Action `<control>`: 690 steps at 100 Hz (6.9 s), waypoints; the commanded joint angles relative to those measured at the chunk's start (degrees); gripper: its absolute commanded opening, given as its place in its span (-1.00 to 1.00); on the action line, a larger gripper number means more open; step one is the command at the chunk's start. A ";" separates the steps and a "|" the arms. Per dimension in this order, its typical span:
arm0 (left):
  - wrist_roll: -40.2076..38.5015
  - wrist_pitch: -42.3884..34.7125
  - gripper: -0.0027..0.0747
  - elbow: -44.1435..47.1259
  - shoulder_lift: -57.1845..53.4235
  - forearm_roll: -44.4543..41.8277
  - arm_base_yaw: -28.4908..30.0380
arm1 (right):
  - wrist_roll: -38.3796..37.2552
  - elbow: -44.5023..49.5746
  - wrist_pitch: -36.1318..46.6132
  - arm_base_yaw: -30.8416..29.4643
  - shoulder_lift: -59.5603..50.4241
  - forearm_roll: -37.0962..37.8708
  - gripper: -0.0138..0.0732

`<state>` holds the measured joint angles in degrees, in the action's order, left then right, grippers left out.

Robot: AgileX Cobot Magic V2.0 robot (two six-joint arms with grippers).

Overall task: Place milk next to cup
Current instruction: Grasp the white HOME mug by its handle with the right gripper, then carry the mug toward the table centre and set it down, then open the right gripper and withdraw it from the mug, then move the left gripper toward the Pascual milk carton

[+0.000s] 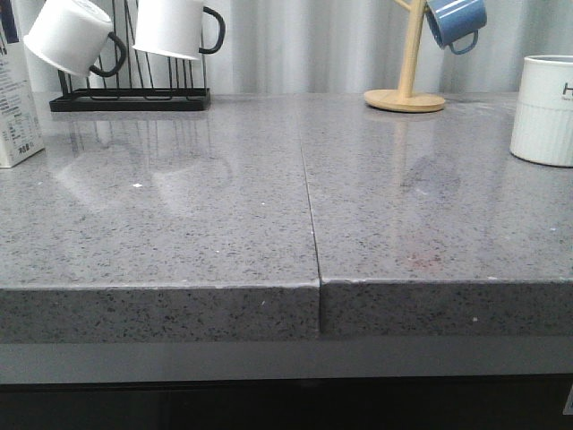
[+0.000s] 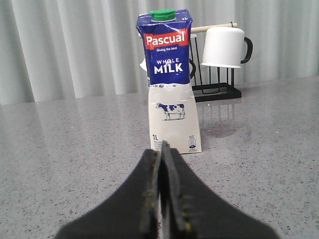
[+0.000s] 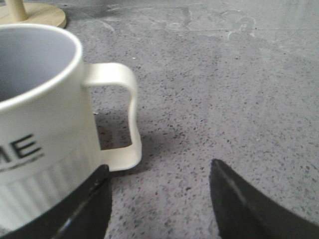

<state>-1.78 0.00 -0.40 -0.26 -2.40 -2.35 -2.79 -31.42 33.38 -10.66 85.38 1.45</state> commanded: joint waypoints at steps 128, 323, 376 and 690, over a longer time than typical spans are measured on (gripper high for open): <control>-0.44 -4.03 -0.99 2.91 -1.86 0.22 0.15 | -0.31 -19.10 5.66 5.88 7.17 5.63 -0.90; -0.44 -4.03 -0.99 2.91 -1.86 0.22 0.15 | 27.17 -15.44 8.08 43.71 7.87 -38.65 0.13; -0.44 -4.03 -0.99 2.91 -1.86 0.22 0.15 | 25.48 -5.09 -8.28 36.97 -17.53 -28.80 0.13; -0.44 18.09 -0.99 -33.46 34.39 8.75 0.15 | -1.14 16.60 -30.65 13.42 -69.83 0.04 -0.96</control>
<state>-1.78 21.12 -29.88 30.19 5.64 -2.35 -3.94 -13.17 -1.41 3.08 15.16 1.18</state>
